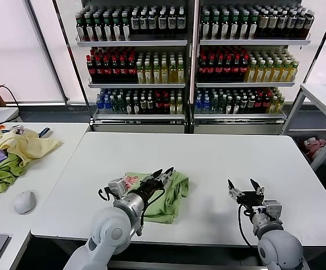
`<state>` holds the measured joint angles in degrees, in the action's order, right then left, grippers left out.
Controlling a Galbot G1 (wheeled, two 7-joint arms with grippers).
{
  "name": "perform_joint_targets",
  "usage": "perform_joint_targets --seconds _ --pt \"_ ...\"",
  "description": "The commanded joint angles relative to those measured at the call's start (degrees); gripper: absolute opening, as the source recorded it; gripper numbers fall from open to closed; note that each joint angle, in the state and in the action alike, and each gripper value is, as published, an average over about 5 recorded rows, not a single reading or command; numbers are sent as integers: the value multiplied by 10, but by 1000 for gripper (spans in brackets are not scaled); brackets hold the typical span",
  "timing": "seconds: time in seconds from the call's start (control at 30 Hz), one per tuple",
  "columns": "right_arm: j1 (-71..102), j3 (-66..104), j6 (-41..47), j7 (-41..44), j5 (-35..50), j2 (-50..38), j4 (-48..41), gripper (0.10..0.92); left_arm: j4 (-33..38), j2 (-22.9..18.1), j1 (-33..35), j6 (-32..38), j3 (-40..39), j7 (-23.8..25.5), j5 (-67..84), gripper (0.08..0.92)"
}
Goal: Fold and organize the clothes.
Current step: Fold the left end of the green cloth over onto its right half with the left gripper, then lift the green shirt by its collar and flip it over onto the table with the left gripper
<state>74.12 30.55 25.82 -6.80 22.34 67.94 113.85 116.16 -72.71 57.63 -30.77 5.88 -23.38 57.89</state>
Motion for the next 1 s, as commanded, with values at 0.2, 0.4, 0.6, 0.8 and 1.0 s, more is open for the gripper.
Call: perform_joint_targets --seconds 0.2,0.4,0.6,0.8,1.0 --pt "-5 -4 -2 0 -1 -1 -5 823 -22 58 90 63 60 12 -226 750" --pt "-7 -7 -3 0 -4 1 -9 823 -75 67 103 72 73 -6 -295 820" --pt "-7 -7 -2 0 -8 2 -7 823 -112 50 88 37 63 -34 -320 823" --pt "-5 -5 -3 0 -9 2 -7 823 -117 30 82 5 48 -55 -323 823" --pt "-6 -5 -2 0 -10 3 -7 823 -118 30 79 -9 41 -54 -314 774"
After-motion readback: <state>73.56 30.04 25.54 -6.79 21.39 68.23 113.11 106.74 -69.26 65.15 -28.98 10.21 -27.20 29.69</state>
